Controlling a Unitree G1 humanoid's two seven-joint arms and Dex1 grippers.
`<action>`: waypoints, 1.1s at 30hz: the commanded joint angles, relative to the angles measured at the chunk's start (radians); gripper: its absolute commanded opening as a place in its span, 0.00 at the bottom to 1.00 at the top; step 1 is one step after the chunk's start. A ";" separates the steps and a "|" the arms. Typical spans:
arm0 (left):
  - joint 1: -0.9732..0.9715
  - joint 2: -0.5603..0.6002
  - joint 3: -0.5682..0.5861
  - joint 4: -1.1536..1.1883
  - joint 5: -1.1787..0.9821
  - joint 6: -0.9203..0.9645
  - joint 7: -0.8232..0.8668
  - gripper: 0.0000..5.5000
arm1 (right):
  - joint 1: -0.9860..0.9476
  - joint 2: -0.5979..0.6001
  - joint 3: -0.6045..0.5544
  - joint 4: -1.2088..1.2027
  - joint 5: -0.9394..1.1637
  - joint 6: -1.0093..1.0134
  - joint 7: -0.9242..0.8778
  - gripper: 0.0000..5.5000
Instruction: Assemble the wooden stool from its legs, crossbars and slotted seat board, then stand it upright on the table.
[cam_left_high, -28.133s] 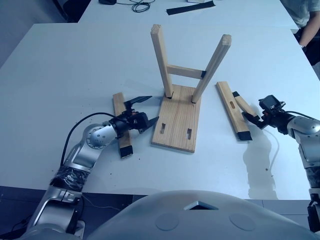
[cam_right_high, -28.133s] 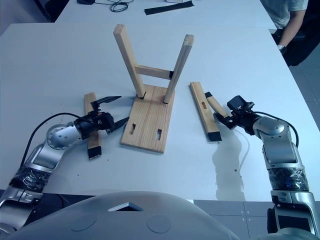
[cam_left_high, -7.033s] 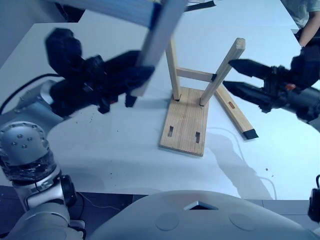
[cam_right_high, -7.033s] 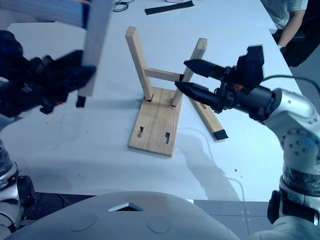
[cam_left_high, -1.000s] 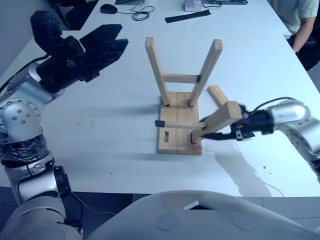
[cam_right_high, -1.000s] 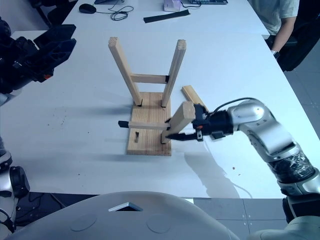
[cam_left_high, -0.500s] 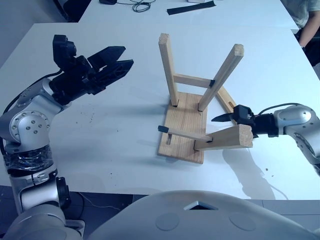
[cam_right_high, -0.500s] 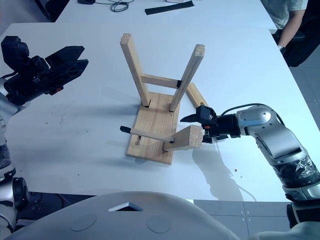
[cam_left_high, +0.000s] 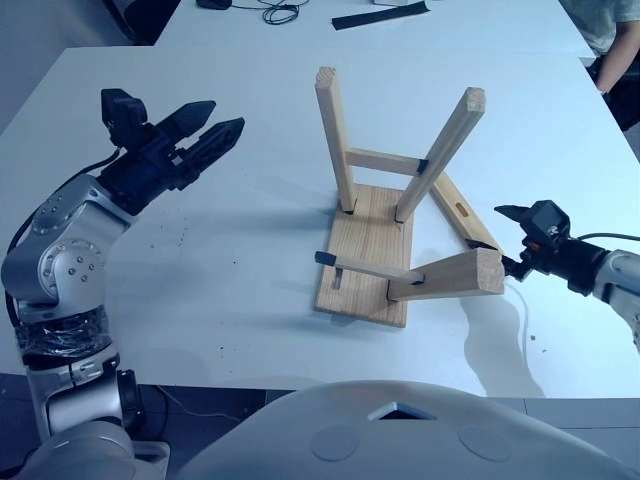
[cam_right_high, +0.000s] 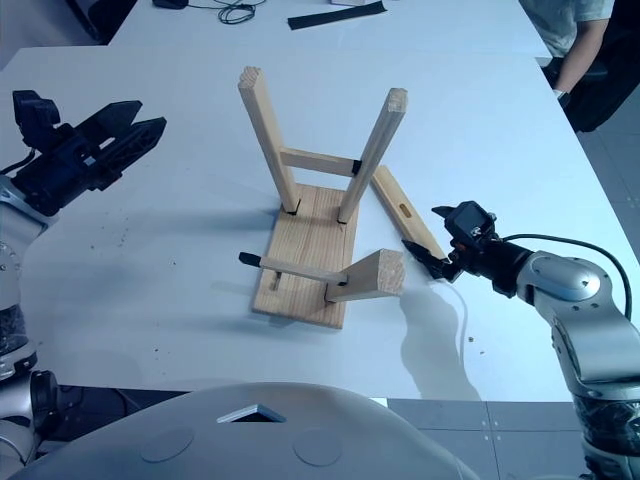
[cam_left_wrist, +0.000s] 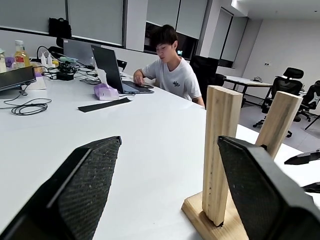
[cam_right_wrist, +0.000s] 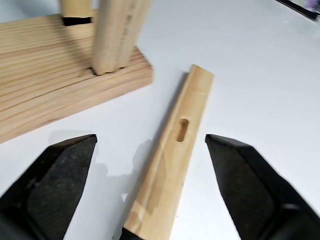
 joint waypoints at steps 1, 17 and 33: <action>-0.003 -0.010 -0.016 -0.016 -0.001 0.009 0.009 0.65 | -0.027 0.037 0.000 0.072 0.006 0.008 -0.009 0.72; -0.018 -0.004 -0.047 -0.038 0.032 0.002 0.032 0.65 | -0.032 0.082 0.086 0.345 -0.097 -0.071 -0.008 0.72; -0.105 -0.034 -0.024 0.062 0.098 -0.047 0.109 0.65 | -0.086 0.105 0.108 0.408 -0.135 -0.144 -0.033 0.39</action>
